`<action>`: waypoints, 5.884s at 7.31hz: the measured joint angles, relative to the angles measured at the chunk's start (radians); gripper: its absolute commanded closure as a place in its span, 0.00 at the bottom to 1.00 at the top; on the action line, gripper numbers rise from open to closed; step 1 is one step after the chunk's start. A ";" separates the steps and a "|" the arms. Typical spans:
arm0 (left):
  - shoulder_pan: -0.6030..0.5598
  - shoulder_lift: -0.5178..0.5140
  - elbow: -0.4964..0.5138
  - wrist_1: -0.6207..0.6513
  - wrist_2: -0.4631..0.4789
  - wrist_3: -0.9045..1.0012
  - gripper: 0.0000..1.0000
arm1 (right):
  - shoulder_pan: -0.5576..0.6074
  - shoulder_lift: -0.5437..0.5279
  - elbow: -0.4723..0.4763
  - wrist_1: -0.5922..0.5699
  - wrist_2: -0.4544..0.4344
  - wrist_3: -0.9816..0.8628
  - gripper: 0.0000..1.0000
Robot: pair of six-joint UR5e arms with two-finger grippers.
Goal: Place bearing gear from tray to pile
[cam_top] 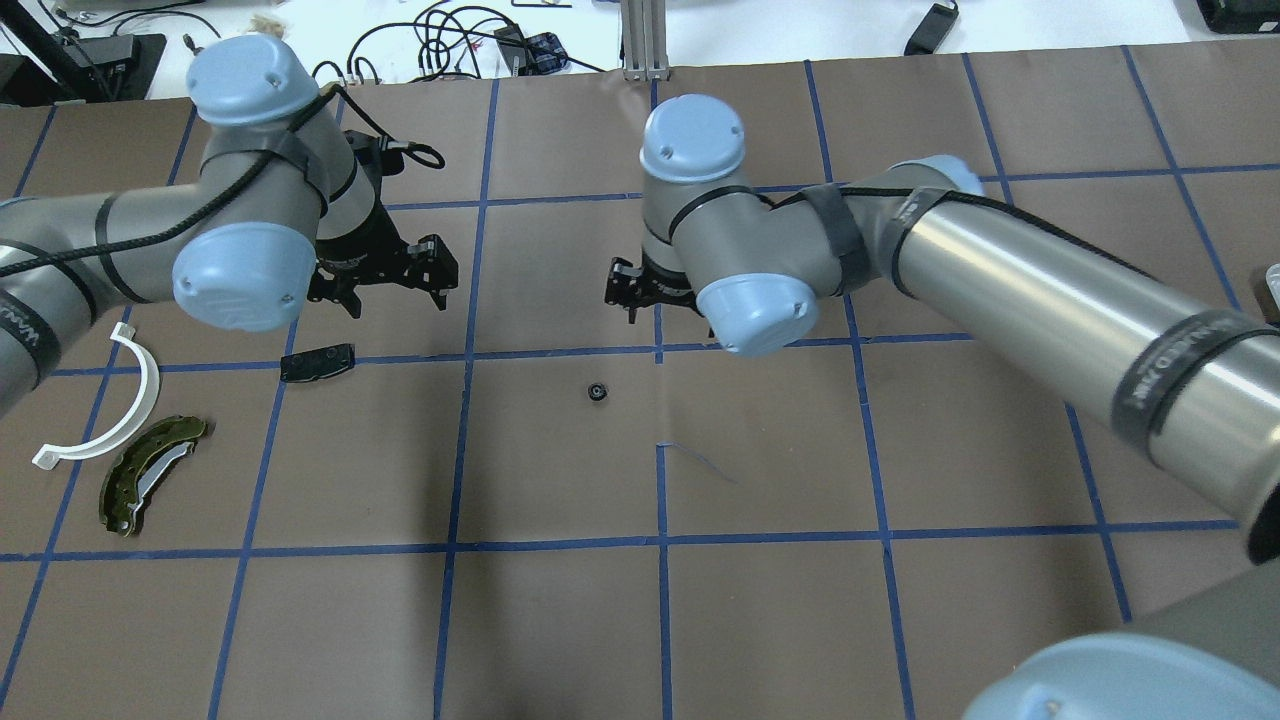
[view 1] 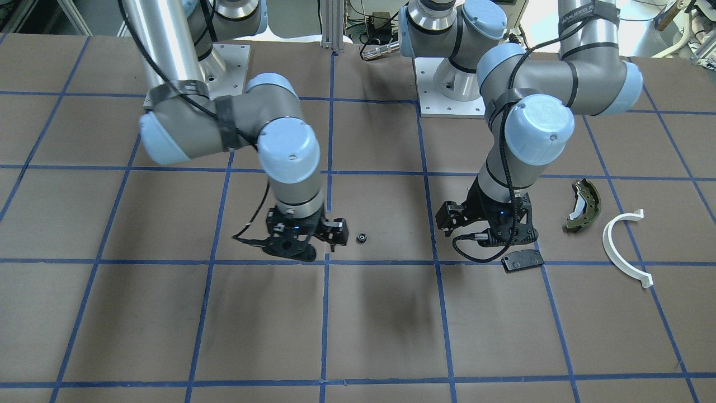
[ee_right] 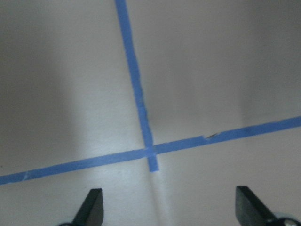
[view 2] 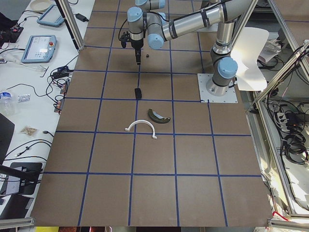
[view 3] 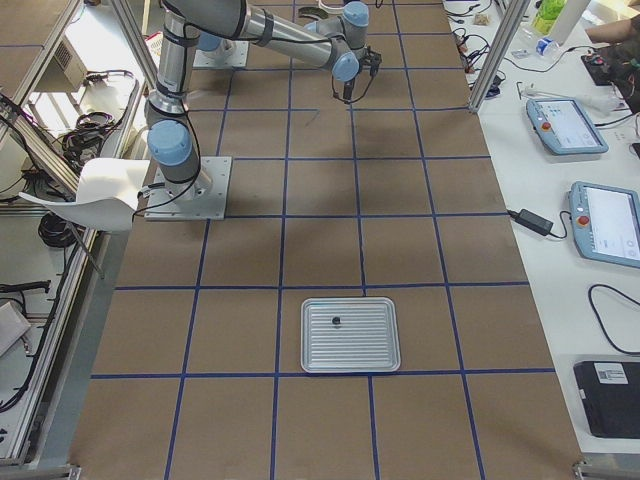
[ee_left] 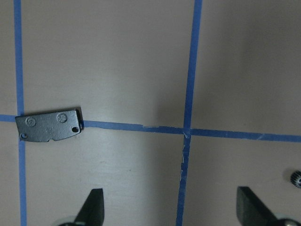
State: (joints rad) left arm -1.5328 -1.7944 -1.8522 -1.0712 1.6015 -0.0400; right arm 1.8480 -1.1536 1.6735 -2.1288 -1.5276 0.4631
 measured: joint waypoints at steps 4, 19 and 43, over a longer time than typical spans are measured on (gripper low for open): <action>-0.205 -0.118 -0.060 0.173 -0.005 -0.286 0.00 | -0.380 -0.141 0.000 0.227 -0.072 -0.486 0.00; -0.307 -0.215 0.050 0.191 0.004 -0.395 1.00 | -1.187 0.113 -0.044 -0.109 -0.148 -1.478 0.22; -0.024 0.154 0.247 -0.458 -0.023 0.086 0.00 | -0.758 -0.164 0.032 0.283 0.015 -0.879 1.00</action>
State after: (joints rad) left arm -1.5569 -1.6402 -1.6051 -1.5294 1.5781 0.0456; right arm 1.0904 -1.3174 1.7059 -1.8460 -1.5130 -0.4160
